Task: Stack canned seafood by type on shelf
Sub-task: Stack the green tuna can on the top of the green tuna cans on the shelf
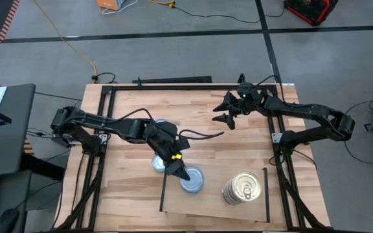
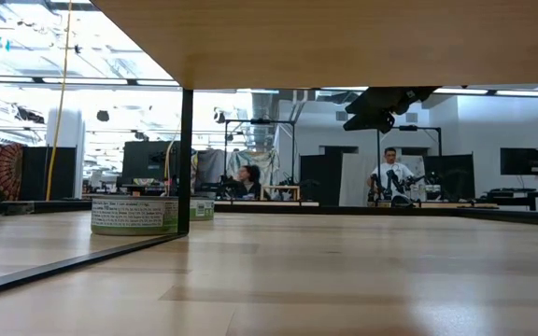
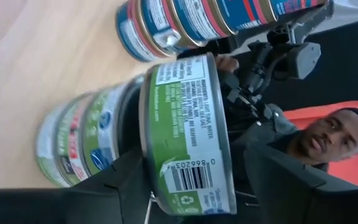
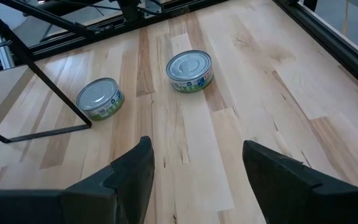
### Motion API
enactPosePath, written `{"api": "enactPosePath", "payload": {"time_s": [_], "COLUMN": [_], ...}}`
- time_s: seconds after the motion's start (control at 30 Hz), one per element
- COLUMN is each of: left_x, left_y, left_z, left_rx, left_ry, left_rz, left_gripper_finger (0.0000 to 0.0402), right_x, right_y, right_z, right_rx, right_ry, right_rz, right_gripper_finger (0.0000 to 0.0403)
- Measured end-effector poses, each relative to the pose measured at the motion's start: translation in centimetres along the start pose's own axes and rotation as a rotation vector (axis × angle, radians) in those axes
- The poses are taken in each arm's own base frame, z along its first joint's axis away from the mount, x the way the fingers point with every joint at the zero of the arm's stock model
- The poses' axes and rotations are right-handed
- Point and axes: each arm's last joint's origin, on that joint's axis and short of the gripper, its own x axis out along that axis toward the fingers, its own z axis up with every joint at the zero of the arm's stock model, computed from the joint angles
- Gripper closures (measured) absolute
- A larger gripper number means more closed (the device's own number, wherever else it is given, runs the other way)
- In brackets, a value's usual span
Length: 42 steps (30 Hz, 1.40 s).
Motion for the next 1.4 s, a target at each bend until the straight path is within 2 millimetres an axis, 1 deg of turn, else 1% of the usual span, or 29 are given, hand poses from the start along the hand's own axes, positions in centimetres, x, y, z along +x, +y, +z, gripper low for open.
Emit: {"api": "enactPosePath", "payload": {"time_s": [0.1,0.33,0.53,1.07,1.23,1.33,1.4], "left_x": [0.0,-0.1,-0.2,-0.2,-1.2,-1.4,-2.0], "left_y": [-0.1,-0.3,0.3,0.3,-0.3,0.0,0.1], "left_z": [-0.1,-0.4,-0.9,-1.0,-1.2,-1.3,-1.6], "left_rx": [-0.014,-0.041,-0.112,-0.149,-0.142,-0.126,-0.108], "left_ry": [0.035,0.115,0.169,0.175,0.176,0.185,0.188], "left_rz": [-0.026,-0.081,-0.023,-0.022,-0.033,-0.009,0.037], "left_gripper_finger": [0.016,0.0161,0.0161,0.0162,0.0162,0.0162,0.0162], "right_x": [0.0,0.0,0.0,0.0,0.0,0.0,0.0], "right_y": [0.0,0.0,0.0,0.0,0.0,0.0,0.0], "right_z": [0.0,0.0,0.0,0.0,0.0,0.0,0.0], "right_rx": [0.0,0.0,0.0,0.0,0.001,0.001,0.001], "right_ry": [0.0,0.0,0.0,0.0,0.0,0.0,0.001], "right_rz": [0.0,0.0,0.0,0.0,0.0,0.0,0.0], "right_gripper_finger": [0.0133,0.0133,0.0133,0.0133,0.0133,0.0133,0.0133]}}
